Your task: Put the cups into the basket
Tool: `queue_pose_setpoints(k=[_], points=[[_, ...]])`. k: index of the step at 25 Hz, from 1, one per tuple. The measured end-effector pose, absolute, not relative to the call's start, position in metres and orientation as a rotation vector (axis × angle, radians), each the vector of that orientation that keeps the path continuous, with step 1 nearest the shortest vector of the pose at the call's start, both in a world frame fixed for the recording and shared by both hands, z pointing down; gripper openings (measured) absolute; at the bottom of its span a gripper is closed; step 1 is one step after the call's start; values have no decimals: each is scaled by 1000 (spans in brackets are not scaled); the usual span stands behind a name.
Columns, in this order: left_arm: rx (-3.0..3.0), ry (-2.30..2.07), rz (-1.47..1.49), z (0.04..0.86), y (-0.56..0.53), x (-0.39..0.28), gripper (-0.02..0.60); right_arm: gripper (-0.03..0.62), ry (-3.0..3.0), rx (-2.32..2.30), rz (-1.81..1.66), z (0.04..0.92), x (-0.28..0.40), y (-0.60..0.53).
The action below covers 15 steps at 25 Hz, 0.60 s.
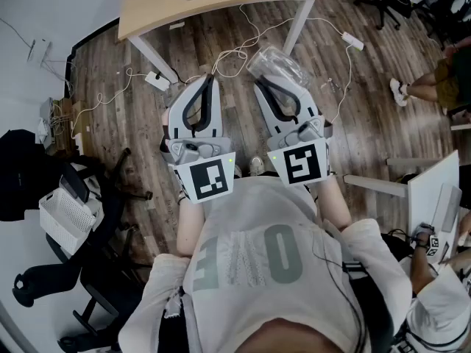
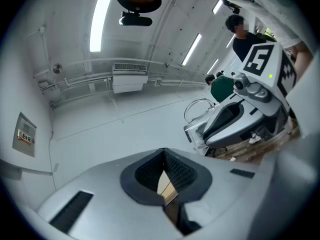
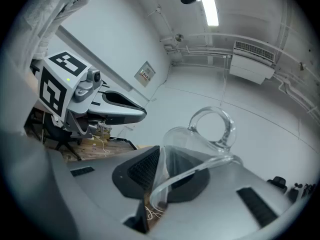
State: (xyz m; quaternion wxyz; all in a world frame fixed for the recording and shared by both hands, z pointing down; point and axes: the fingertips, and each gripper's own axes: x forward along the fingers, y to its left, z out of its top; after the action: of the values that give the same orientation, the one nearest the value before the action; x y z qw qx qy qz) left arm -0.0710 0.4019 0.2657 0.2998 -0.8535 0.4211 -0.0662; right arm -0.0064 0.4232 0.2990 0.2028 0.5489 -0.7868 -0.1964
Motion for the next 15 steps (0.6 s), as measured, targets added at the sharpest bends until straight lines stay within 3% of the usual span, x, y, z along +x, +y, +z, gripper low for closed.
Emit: queue_pose_setpoints(k=[15], points=[[-2262, 1148, -194, 265, 394, -76, 8, 31, -2255, 1501, -526, 300, -10, 427]])
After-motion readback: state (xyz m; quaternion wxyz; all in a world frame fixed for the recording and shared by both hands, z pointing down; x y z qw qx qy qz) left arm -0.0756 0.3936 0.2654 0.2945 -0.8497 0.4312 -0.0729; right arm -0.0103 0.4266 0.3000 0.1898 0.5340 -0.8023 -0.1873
